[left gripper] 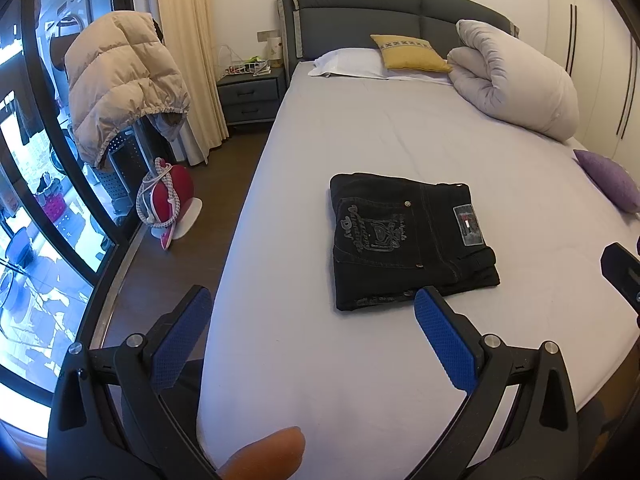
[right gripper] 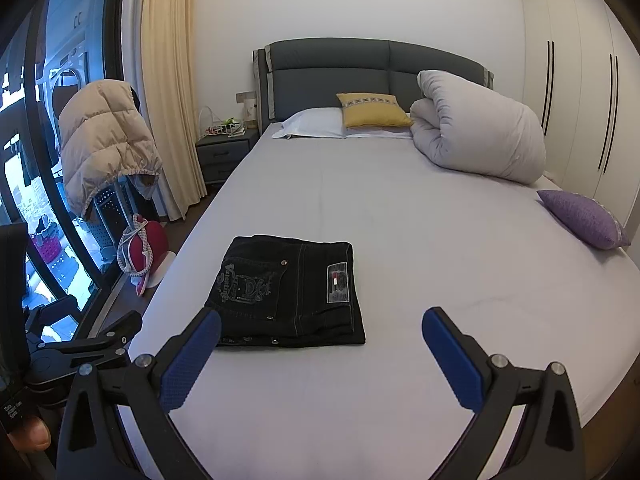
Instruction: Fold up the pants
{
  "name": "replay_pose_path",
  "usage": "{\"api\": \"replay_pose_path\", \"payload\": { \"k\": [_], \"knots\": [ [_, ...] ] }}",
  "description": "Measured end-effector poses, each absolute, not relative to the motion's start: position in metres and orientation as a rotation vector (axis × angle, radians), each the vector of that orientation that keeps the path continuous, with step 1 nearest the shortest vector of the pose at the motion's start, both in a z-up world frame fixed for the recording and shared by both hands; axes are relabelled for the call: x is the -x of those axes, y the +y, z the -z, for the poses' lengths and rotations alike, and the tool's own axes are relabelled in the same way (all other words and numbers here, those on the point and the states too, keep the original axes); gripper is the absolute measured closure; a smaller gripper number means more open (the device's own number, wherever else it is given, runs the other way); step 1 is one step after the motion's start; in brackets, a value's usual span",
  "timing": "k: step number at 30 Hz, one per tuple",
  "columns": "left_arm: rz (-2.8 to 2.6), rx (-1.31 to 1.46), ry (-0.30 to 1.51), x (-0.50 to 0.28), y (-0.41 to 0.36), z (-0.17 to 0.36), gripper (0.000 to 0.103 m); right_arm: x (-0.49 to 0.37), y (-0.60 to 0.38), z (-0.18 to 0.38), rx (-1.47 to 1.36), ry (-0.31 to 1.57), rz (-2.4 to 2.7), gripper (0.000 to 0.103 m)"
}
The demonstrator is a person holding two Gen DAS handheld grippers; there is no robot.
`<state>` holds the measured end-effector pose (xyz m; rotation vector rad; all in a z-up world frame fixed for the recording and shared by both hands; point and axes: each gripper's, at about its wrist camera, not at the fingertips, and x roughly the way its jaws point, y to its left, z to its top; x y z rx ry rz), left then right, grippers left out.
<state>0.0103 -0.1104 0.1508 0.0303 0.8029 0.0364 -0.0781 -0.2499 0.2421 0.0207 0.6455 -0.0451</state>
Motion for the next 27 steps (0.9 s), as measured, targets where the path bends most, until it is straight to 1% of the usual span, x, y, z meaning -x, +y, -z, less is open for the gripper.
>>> {"api": "replay_pose_path", "payload": {
  "k": [27],
  "knots": [
    [-0.025, -0.027, 0.817, -0.011, -0.111, -0.144, 0.0, 0.084, -0.251, -0.228, -0.024, 0.664, 0.03, 0.0]
  ]
}}
